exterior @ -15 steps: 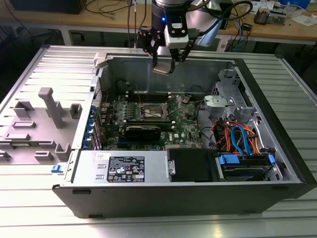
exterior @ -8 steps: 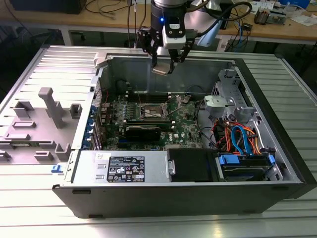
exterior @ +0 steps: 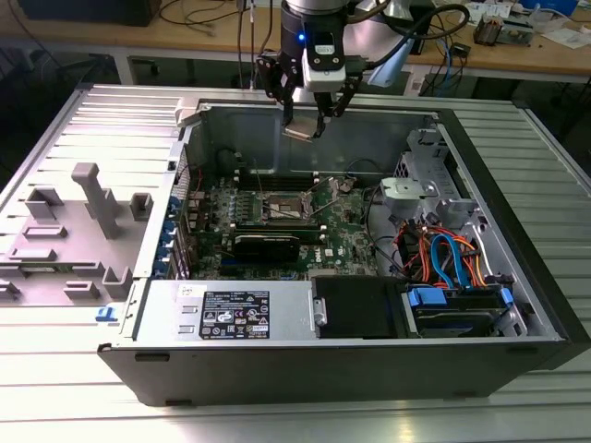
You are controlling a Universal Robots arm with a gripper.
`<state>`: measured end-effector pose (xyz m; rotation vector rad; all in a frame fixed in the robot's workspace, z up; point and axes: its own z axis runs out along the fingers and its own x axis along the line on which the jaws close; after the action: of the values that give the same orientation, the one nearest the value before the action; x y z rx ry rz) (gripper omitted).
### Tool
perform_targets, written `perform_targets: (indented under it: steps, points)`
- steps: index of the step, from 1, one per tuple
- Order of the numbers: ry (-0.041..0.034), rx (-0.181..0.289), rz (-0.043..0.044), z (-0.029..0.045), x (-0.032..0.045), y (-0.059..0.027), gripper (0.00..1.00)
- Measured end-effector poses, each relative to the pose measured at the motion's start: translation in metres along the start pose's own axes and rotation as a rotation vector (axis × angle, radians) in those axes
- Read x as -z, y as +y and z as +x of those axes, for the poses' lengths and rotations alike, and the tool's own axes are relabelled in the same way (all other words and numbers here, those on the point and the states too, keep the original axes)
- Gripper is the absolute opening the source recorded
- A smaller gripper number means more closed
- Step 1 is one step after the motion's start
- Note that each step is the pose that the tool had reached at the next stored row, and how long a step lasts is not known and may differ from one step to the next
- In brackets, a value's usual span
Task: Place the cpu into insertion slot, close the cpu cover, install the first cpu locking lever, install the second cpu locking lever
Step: 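Place the cpu into insertion slot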
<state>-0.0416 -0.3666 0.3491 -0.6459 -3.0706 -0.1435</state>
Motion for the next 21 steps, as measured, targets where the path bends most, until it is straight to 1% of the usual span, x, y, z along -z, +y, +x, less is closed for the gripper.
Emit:
perform_targets:
  steps: [9, 12, 13, 14, 18, 21]
  points:
    - [-0.0002, -0.003, 0.0000, 0.0000, 0.0000, 0.0000, 0.54]
    - [-0.0047, -0.053, -0.0011, 0.0000, -0.0006, 0.0000, 0.54]
    - [-0.0076, -0.086, -0.0016, 0.0000, -0.0010, -0.0001, 0.54]
    - [-0.0085, -0.095, -0.0018, -0.0001, -0.0011, -0.0001, 0.54]
    - [-0.0091, -0.101, -0.0021, 0.0030, -0.0015, -0.0015, 0.54]
    - [-0.0092, -0.103, -0.0020, 0.0035, -0.0015, -0.0017, 0.54]
